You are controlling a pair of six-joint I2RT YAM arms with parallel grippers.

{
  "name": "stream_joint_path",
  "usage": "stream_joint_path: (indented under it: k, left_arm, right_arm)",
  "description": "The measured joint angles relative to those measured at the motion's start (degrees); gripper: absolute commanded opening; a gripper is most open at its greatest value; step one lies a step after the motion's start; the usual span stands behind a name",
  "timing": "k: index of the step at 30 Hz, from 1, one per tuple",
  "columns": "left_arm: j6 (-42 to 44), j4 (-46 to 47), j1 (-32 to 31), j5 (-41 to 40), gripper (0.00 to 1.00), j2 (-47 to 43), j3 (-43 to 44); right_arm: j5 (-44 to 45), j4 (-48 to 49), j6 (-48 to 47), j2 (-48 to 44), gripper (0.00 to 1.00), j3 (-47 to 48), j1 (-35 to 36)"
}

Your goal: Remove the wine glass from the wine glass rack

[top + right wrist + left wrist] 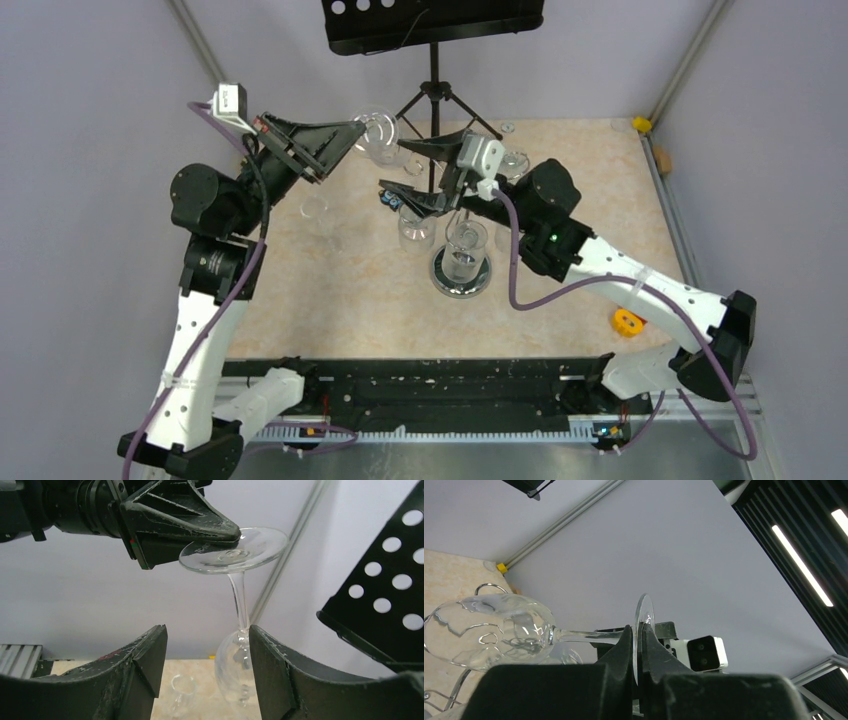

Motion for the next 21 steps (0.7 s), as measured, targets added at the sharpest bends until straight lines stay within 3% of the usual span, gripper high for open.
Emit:
stream_joint_path:
  k: [4,11,16,21]
  left_arm:
    - [-0.4,-0.1,0.0,0.4,0.0,-0.7,0.0]
    - [-0.3,-0.8,0.5,-0.3,0.0,-0.7,0.0]
    - [-0.2,-1.6,0.5,-0.1,0.0,-0.7,0.0]
    - [1.5,-3.4,0.5,-2.5,0.0,-1.1,0.0]
  right_arm:
    - [-3.5,0.1,-3.0,3.5,0.5,3.1,0.0]
    - [-6.1,0.4,-4.8,7.5,0.39,7.7,0.0]
    - [-6.7,0.3,-4.9,9.0,0.39,9.2,0.0]
    - [-6.5,0.5,-4.8,9.4,0.47,9.2,0.0]
